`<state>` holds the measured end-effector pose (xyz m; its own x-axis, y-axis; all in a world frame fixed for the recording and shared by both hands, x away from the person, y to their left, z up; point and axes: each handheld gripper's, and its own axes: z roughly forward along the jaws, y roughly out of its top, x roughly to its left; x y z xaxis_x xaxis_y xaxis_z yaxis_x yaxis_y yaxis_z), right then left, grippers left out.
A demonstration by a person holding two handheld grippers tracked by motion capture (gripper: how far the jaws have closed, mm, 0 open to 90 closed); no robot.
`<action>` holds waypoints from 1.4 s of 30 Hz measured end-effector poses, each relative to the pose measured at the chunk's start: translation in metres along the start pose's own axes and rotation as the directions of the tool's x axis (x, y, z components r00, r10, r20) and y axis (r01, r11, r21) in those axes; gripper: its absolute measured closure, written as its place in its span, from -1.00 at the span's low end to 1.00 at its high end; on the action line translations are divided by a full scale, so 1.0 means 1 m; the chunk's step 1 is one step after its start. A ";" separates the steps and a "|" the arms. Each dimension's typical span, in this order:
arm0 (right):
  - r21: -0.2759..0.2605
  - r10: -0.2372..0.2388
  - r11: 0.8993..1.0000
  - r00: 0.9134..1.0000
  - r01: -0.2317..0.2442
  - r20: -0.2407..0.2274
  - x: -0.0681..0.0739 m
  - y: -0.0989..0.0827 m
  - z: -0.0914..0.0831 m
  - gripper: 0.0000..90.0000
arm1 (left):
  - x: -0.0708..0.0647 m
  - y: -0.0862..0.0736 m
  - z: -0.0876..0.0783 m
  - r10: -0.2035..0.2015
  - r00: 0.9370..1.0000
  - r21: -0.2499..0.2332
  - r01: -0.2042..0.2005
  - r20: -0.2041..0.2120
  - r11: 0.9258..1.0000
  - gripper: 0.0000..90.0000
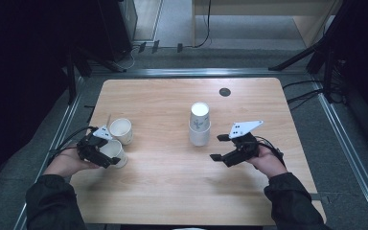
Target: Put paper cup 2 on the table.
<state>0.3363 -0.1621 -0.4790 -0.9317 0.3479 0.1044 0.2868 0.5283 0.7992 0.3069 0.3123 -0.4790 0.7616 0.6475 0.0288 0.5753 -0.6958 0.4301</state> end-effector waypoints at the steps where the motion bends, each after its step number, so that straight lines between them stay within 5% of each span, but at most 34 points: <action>1: 0.001 0.001 1.000 1.000 -0.001 0.000 0.000 0.000 0.000 -0.51 | 0.000 0.000 0.000 -0.002 1.000 -0.002 0.002 0.001 1.000 -0.54; 26: 0.016 -0.008 1.000 1.000 0.008 0.004 0.000 -0.001 0.000 -0.51 | 0.002 -0.001 -0.004 -0.050 0.995 -0.021 0.052 0.090 0.998 -0.71; 42: 0.019 -0.015 1.000 1.000 0.015 0.008 0.001 -0.001 0.000 -0.52 | 0.008 -0.003 -0.044 -0.128 0.985 -0.113 0.142 0.116 0.983 -0.70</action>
<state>0.3352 -0.1623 -0.4803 -0.9339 0.3465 0.0876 0.2774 0.5482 0.7890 0.2981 0.3332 -0.4409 0.7108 0.6910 -0.1316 0.6398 -0.5574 0.5291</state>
